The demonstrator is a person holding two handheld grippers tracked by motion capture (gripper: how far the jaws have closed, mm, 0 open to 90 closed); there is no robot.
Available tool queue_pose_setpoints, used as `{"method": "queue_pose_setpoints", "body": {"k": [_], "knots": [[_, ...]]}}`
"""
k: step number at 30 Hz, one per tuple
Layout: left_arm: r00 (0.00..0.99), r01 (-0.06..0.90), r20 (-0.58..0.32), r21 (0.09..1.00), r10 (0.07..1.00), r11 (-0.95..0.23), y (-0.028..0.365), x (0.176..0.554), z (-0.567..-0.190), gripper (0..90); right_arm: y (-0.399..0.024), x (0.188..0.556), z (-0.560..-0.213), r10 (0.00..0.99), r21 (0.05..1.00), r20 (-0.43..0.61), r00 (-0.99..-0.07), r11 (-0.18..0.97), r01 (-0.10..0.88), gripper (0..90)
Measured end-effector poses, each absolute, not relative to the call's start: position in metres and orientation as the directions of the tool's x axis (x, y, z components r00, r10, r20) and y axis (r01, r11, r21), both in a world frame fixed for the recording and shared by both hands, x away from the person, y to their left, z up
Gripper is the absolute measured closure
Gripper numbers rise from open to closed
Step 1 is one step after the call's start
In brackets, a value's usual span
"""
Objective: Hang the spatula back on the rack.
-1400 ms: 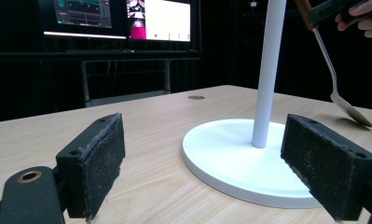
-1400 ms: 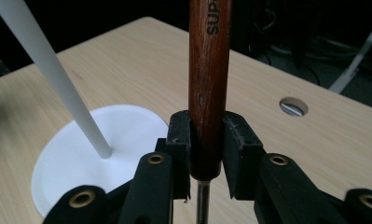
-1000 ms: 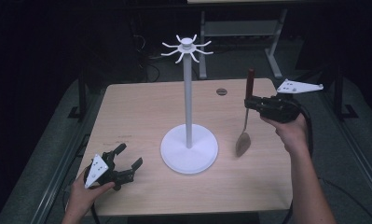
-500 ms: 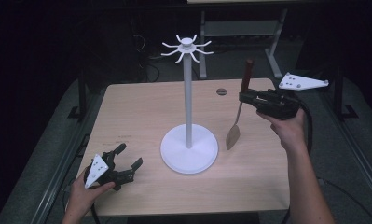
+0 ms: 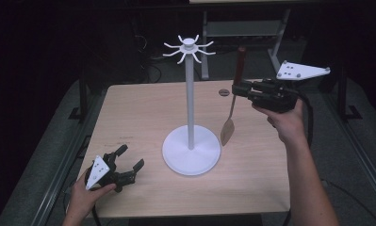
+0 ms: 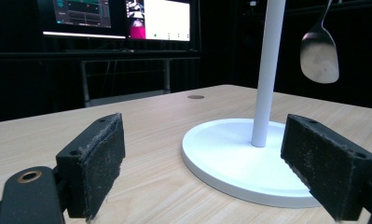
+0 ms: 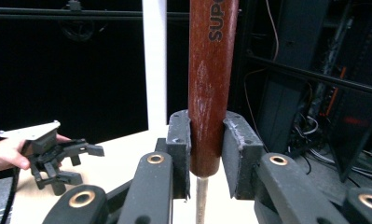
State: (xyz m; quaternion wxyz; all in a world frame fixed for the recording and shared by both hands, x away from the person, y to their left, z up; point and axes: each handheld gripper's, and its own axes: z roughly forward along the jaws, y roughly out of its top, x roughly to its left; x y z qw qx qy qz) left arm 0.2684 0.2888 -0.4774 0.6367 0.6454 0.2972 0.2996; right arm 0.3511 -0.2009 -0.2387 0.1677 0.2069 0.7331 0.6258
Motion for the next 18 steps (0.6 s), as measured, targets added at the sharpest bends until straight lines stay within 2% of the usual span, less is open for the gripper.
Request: {"method": "queue_pose_setpoints", "body": {"k": [18], "knots": [[0.644, 0.004, 0.005, 1.0, 0.765, -0.01, 0.29, 0.268, -0.477, 12.9, -0.164, 0.356, -0.218, 0.433, 0.985, -0.011, -0.901, 0.161, 0.065, 73.1]]}}
